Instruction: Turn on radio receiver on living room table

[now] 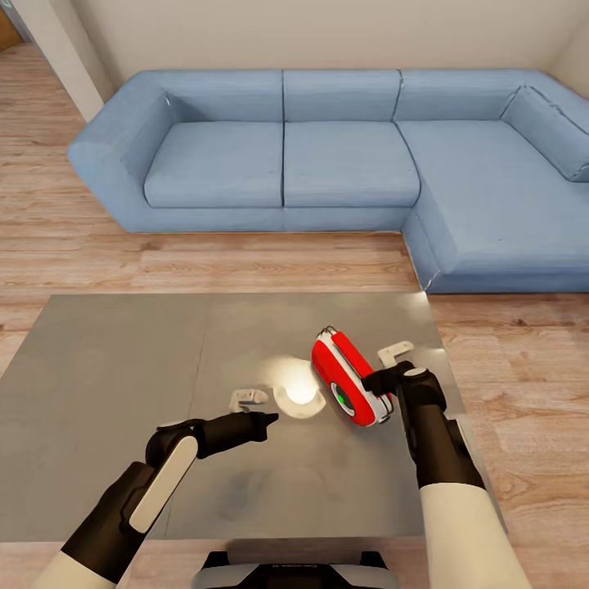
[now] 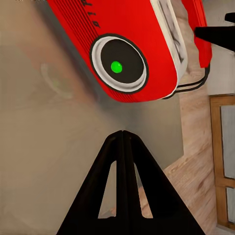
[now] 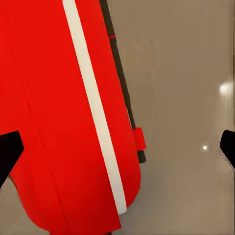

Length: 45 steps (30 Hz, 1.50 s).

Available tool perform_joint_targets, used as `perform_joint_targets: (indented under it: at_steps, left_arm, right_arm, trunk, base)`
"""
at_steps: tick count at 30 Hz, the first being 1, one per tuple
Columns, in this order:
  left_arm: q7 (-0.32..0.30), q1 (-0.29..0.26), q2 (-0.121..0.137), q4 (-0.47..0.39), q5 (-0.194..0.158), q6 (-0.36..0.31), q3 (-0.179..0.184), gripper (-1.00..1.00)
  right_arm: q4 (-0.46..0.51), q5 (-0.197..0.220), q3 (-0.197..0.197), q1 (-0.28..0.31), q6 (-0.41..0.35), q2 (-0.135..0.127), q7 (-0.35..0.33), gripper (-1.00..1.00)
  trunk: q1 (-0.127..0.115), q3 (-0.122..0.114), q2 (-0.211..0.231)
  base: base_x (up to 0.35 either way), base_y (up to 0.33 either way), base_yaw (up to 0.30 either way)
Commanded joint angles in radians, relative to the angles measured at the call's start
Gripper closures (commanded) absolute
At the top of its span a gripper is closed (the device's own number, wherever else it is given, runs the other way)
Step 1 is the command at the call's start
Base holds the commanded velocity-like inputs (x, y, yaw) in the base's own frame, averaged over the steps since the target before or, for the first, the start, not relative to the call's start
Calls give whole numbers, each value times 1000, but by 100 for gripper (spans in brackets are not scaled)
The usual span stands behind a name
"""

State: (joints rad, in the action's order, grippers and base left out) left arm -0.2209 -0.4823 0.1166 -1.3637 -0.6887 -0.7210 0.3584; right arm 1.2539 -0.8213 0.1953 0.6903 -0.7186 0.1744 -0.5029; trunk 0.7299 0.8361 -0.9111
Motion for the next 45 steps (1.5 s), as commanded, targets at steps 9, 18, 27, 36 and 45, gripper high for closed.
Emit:
perform_joint_targets:
  at_steps: [9, 18, 27, 36, 45]
  left_arm:
    - [0, 0, 0, 0, 0, 0, 0, 100]
    - [0, 1, 0, 0, -1, 0, 1, 100]
    - [0, 1, 0, 0, 0, 0, 0, 100]
    - [0, 1, 1, -3, -1, 0, 2, 100]
    - [0, 1, 2, -5, 0, 1, 2, 100]
  right_arm:
    - [266, -7, -86, 0, -254, -7, -191, -100]
    - [295, -10, -120, 0, -329, -10, -243, -100]
    - [297, -10, -122, 0, -329, -12, -246, -100]
    - [295, -11, -121, 0, -329, -13, -245, -100]
    - [295, -12, -113, 0, -322, -13, -244, -100]
  trunk:
    - [0, 0, 0]
    - [0, 0, 0]
    - [0, 0, 0]
    - [0, 0, 0]
    - [0, -1, 0]
  base:
    - [0, 0, 0]
    - [0, 0, 0]
    - [0, 0, 0]
    - [-69, 0, 0]
    - [-322, 0, 0]
